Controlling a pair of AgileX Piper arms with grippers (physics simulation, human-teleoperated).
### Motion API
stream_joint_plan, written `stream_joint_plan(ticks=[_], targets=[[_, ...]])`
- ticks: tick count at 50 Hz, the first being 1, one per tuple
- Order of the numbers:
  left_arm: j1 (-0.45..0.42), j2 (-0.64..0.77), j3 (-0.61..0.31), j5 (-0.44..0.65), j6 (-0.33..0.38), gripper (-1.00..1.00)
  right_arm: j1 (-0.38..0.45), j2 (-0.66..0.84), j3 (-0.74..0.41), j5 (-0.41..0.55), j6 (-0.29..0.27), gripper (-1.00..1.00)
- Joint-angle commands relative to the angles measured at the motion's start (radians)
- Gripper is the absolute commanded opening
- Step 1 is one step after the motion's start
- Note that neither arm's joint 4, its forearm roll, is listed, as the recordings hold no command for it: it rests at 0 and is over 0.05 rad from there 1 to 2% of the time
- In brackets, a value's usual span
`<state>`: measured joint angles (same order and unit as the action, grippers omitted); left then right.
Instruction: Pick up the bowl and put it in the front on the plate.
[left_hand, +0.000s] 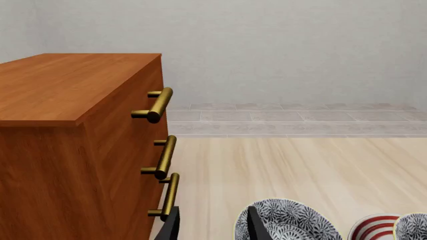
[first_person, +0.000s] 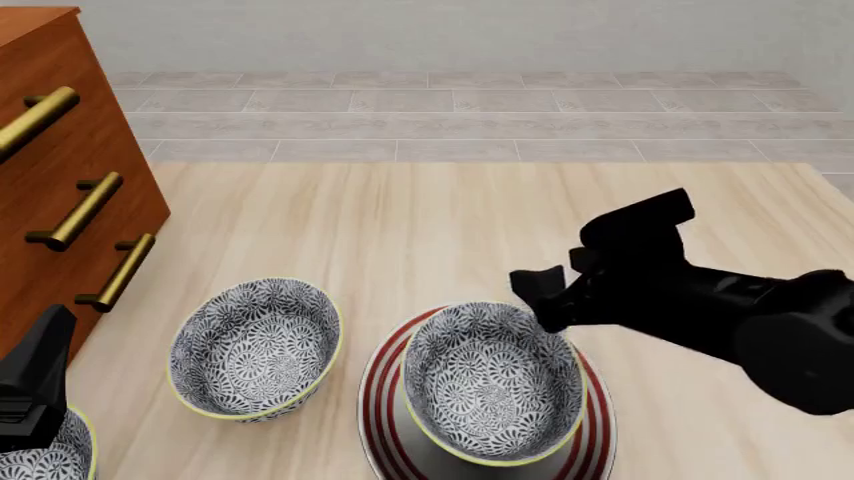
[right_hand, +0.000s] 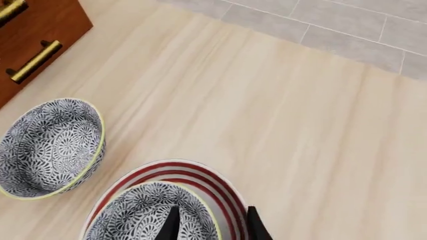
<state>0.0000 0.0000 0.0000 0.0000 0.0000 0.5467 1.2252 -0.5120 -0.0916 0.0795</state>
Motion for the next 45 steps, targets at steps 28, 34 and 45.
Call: stream_joint_plan(ticks=[28,34,45], targets=[[0.000,0.000,0.000,0.000,0.000,1.00,0.006,-0.201,-0.109,-0.083,-0.117,1.00],[0.000,0.000,0.000,0.000,0.000,1.00,-0.009,-0.244,-0.106,-0.116,-0.107,1.00],[0.000,0.000,0.000,0.000,0.000,1.00,-0.001,-0.233,-0.091,-0.171,-0.134,1.00]])
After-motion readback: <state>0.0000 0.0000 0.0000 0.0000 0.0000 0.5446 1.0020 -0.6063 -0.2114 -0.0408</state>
